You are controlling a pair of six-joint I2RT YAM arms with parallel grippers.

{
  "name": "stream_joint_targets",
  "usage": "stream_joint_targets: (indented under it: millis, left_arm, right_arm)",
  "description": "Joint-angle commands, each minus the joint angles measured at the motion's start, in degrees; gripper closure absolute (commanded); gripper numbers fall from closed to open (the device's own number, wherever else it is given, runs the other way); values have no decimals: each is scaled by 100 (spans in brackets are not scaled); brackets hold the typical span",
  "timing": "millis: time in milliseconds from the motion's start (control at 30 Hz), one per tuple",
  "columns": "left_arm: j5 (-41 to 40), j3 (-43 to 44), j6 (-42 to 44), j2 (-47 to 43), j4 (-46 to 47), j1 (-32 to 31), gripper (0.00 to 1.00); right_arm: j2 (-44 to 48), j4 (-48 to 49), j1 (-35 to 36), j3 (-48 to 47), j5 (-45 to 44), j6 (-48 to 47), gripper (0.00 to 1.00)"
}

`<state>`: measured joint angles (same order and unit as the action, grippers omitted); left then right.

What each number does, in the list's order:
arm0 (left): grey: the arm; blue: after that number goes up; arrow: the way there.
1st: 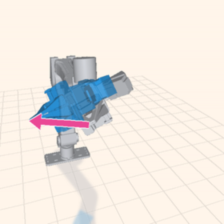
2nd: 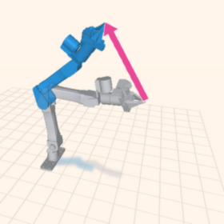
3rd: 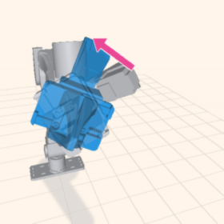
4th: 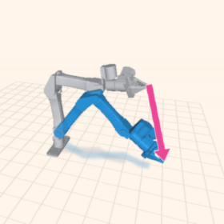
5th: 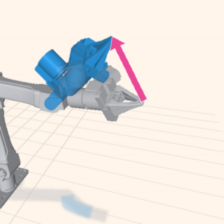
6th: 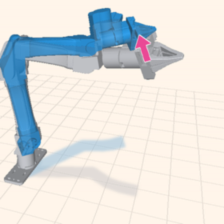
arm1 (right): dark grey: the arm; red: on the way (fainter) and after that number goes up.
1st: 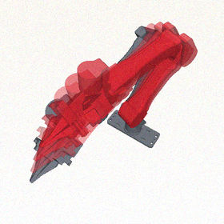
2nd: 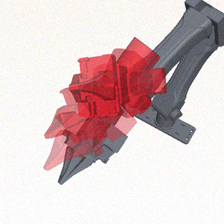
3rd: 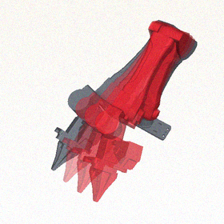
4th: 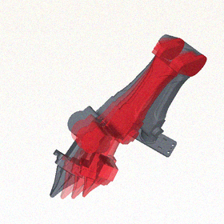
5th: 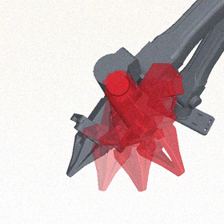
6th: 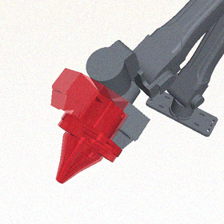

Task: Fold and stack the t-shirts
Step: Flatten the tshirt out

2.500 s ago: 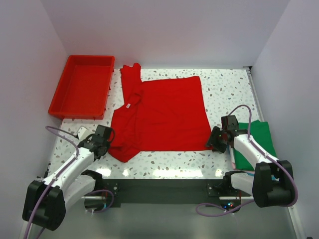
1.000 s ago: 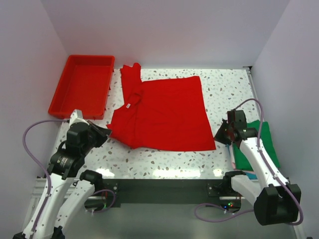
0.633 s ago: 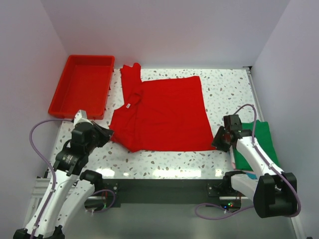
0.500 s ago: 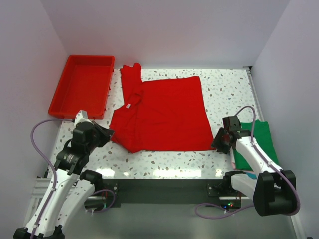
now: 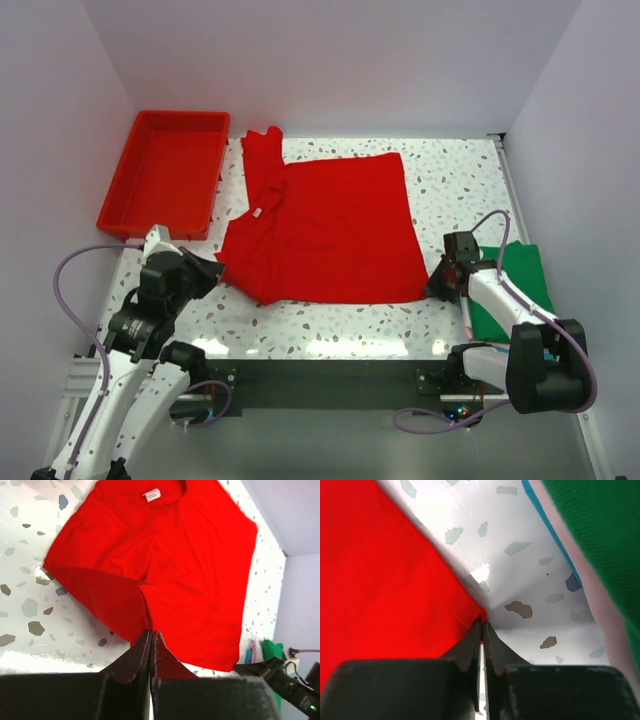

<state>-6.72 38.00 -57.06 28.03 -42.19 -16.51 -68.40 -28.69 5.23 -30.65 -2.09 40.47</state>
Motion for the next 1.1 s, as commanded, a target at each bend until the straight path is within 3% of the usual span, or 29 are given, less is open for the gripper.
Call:
stream_joint_targets:
  millis: [0, 300, 533, 700, 767, 1067]
  left_arm:
    - [-206, -3, -287, -482, -253, 25, 100]
    - [-84, -345, -631, -1511, -896, 25, 100]
    - [110, -180, -184, -1047, -238, 25, 100]
    - [-601, 243, 159, 269, 404, 25, 100]
    - [-795, 410, 230, 779, 851, 25, 100]
    - [-919, 1104, 695, 3091, 2425, 34, 100]
  right_arm:
    - [2, 75, 13, 121, -143, 102, 100]
    - [1610, -1314, -22, -353, -354, -56, 100]
    - [1945, -1631, -22, -713, -415, 31, 100]
    - [1331, -1368, -58, -1240, -503, -12, 100]
    - [647, -1219, -93, -1696, -547, -30, 100]
    - [-1260, -656, -277, -2805, -337, -21, 100]
